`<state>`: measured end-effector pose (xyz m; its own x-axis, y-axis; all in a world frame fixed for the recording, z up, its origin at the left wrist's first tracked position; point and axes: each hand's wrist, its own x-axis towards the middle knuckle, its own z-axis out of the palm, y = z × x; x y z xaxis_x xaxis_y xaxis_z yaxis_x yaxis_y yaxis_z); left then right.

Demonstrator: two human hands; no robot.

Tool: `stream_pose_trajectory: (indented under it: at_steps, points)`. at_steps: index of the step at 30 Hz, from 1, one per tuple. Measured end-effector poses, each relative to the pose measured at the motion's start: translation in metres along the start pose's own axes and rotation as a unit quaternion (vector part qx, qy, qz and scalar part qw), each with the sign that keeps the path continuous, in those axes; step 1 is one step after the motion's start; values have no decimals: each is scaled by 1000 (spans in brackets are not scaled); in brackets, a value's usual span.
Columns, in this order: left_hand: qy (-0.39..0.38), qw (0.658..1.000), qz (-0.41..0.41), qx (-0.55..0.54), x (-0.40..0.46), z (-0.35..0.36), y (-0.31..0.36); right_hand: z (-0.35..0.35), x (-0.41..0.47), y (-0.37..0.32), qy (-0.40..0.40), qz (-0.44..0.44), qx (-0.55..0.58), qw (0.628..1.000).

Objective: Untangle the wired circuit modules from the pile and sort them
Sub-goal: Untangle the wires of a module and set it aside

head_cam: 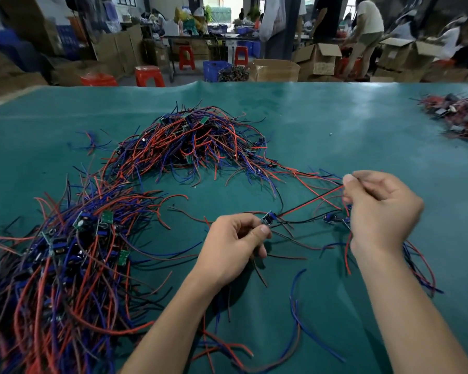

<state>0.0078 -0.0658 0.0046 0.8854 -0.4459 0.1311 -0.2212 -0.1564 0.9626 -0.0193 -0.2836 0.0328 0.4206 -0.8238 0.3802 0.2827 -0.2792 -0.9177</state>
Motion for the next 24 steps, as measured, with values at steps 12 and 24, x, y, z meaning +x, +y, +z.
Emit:
stream_pose_trajectory:
  at_steps: [12,24]
  points:
    - [45,997,-5,-57,0,2,3,32,-68,-13,-418,16,-148,896]
    - [-3,999,-14,-39,-1,3,9,27,-51,-17,-251,14,3,968]
